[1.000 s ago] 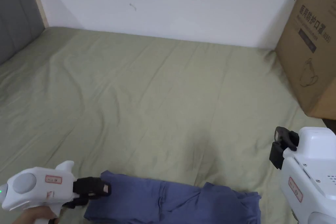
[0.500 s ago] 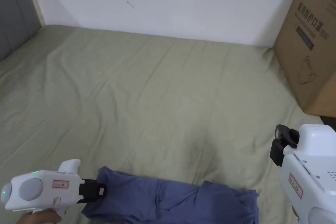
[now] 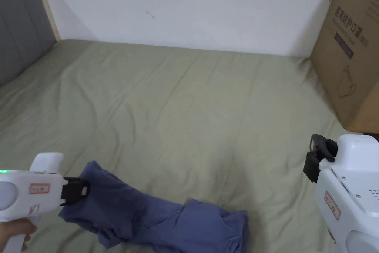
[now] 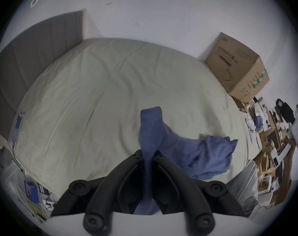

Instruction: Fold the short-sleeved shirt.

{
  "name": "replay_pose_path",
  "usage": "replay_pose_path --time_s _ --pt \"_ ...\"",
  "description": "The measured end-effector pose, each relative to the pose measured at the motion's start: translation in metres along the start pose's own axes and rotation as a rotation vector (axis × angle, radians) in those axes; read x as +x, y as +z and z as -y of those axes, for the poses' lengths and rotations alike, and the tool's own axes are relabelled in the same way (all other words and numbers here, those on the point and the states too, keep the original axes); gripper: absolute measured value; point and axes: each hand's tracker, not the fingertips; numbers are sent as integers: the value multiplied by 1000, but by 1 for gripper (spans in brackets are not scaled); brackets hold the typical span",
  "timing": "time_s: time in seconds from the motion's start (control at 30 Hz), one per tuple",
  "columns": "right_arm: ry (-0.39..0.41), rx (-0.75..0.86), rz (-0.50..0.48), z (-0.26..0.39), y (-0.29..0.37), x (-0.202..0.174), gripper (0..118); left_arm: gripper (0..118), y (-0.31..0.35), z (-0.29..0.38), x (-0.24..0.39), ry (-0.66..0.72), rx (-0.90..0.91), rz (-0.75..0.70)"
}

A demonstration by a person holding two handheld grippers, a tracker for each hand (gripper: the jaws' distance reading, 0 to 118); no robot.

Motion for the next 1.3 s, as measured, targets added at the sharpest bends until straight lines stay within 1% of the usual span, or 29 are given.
replay_pose_path --time_s 0.07,0.2,0.3,0.4,0.47,0.6,0.67,0.77,0.8,0.83,0.87,0.9,0.93,1.0,1.1,1.2,1.3 --pt "-7 3 0 1 1 2 0 8 -2 -5 37 -64 -16 0" --pt "-19 9 6 2 7 8 0 8 -26 -8 108 -148 -70 78" --pt "-20 12 19 2 12 15 0 8 -60 -3 143 -206 -113 144" --pt "-26 13 38 3 17 23 0 8 -92 11 181 -236 -181 166" --pt "-26 13 53 4 19 28 0 8 -113 22 201 -266 -208 170" --pt "-19 4 75 6 22 36 0 8 -148 46 232 -263 -283 181" --pt "-21 1 82 7 22 38 0 8 -158 57 243 -285 -298 183" --pt "-26 -5 87 9 22 40 0 9 -170 69 254 -335 -316 144" --pt "-25 -8 88 9 22 40 0 19 -174 70 254 -343 -322 129" --pt "-25 -10 87 9 22 40 0 33 -175 71 254 -342 -322 112" --pt "-26 -11 88 10 22 40 0 54 -174 71 255 -334 -315 129" --pt "-27 -11 87 10 22 39 0 84 -168 68 256 -306 -313 193" --pt "-27 -11 85 9 22 38 0 99 -164 66 256 -267 -314 259" --pt "-27 -12 83 8 22 37 0 101 -150 59 253 -197 -278 327" --pt "-30 -9 78 6 21 34 0 102 -121 44 242 -135 -124 367" --pt "-28 -4 73 4 19 31 0 102 -89 27 224 -112 43 361" --pt "-29 3 67 2 19 29 0 102 -69 18 205 -147 183 297"
